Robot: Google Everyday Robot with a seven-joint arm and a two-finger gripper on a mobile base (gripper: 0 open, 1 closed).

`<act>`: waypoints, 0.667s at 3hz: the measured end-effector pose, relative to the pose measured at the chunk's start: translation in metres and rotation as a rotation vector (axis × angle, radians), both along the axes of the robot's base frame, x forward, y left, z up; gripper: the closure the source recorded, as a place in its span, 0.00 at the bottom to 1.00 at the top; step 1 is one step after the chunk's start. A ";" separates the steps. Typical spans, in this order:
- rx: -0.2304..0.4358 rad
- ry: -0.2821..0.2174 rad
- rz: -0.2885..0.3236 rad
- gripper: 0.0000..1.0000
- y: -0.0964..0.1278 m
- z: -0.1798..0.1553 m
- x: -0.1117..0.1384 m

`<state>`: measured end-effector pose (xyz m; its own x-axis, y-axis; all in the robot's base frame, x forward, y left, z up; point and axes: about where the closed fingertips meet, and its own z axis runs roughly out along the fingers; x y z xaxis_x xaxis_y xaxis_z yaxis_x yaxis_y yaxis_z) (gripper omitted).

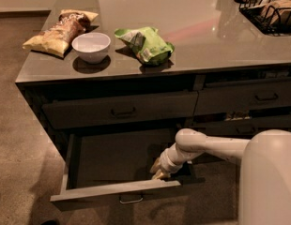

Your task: Open middle drawer

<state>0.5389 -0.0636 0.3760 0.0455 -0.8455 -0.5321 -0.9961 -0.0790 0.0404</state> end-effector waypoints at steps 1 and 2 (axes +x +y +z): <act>0.001 0.013 0.027 0.55 -0.002 0.006 -0.018; 0.015 0.020 0.031 0.54 -0.009 0.014 -0.033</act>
Offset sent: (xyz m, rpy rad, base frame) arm -0.0500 -0.0235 0.0273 0.0354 0.0227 0.0227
